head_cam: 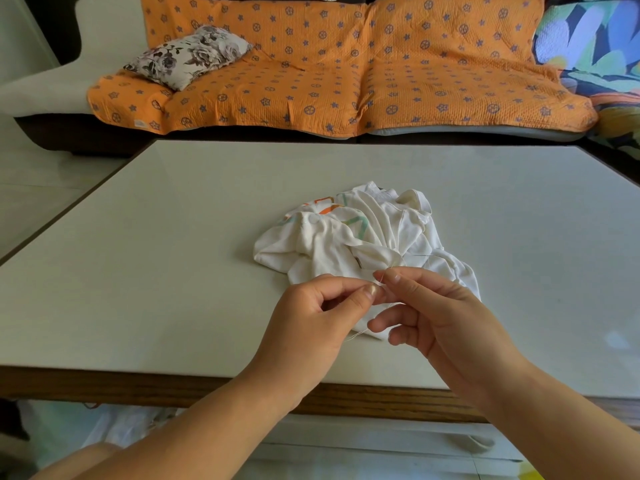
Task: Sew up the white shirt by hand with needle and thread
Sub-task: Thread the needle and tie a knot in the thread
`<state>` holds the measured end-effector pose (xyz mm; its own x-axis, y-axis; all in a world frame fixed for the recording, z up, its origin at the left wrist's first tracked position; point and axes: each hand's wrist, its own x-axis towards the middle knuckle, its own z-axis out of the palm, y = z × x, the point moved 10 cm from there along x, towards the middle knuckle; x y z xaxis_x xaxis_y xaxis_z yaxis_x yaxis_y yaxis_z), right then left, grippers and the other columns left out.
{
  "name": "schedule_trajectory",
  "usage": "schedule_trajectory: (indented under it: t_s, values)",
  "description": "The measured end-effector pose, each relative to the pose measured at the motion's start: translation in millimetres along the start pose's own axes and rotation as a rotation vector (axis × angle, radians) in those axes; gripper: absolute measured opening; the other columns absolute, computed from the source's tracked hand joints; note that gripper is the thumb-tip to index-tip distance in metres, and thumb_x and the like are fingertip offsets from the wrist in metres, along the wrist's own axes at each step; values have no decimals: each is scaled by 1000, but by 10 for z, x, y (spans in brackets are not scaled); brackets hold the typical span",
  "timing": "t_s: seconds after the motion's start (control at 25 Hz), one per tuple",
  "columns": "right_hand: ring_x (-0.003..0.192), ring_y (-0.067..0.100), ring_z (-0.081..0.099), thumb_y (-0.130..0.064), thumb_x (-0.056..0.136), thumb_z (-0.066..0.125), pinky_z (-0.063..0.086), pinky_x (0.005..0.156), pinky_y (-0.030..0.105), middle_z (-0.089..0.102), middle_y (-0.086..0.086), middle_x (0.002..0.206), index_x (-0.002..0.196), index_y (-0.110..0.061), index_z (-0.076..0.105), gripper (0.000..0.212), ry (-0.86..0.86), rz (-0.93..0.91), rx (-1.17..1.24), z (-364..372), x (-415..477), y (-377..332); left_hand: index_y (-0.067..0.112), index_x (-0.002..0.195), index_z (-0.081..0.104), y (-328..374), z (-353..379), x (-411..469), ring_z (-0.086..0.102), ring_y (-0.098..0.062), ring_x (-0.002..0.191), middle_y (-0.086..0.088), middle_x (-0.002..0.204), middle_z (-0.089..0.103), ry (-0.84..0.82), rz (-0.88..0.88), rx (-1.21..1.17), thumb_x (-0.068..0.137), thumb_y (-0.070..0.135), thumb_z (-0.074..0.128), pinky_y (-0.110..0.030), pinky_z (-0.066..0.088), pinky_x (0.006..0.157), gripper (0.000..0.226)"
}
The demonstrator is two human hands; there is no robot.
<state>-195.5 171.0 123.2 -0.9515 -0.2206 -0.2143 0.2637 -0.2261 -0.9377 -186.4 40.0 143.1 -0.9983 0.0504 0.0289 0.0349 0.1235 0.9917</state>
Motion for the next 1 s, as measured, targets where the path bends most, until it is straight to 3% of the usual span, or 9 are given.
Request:
schedule_trajectory:
  t_s: [0.24,0.36,0.52,0.6,0.68,0.8,0.88,1.0]
  values:
    - [67,22,68,-25,80,64,52,52,23,74,13,95,101,-11,76,28,-21,3,-12,23,1,3,30,90,76,27,-15,-3,49,5,50,22,53,56,8,11,14,92,23,61,-6,36,54,16]
    - [69,23,68,-27,79,64,53,54,24,74,13,98,104,-11,76,31,-45,-3,-22,46,-5,-6,30,91,77,27,-32,-2,50,5,53,20,60,62,20,15,17,91,24,62,-7,38,55,16]
    - [70,22,69,-32,70,70,53,54,24,74,11,95,98,-13,78,34,-53,-20,-31,68,-24,-31,27,92,77,37,-26,-5,52,6,53,20,63,64,18,22,18,90,24,63,-6,37,55,15]
    - [69,22,69,-33,65,73,53,54,23,74,13,93,94,-12,78,36,-29,-30,-42,48,-28,-39,29,91,78,41,-17,-6,52,0,54,11,67,66,16,34,42,89,29,64,-11,39,53,15]
    - [67,21,69,-34,63,74,52,54,23,74,14,92,90,-10,78,36,0,-38,-56,21,-22,-39,30,92,78,32,-5,1,61,-9,67,6,80,72,12,47,72,89,30,64,-19,48,60,14]
    - [65,21,68,-33,64,74,51,53,23,73,13,89,89,-8,77,36,23,-39,-49,-2,-11,-28,31,93,77,33,-1,-4,66,-13,82,6,86,74,13,48,92,90,30,64,-15,50,71,14]
    - [65,21,68,-32,68,72,51,52,23,73,12,90,90,-10,77,32,25,-39,-42,-7,-8,-23,32,93,77,54,4,-9,65,-9,73,10,78,73,11,43,82,90,28,64,-10,48,63,14]
    - [66,22,68,-29,74,68,52,53,23,73,13,92,92,-12,78,26,17,-48,-45,-4,-11,-31,25,98,76,80,26,-16,53,7,48,23,46,55,-3,29,49,93,24,60,-3,36,49,16]
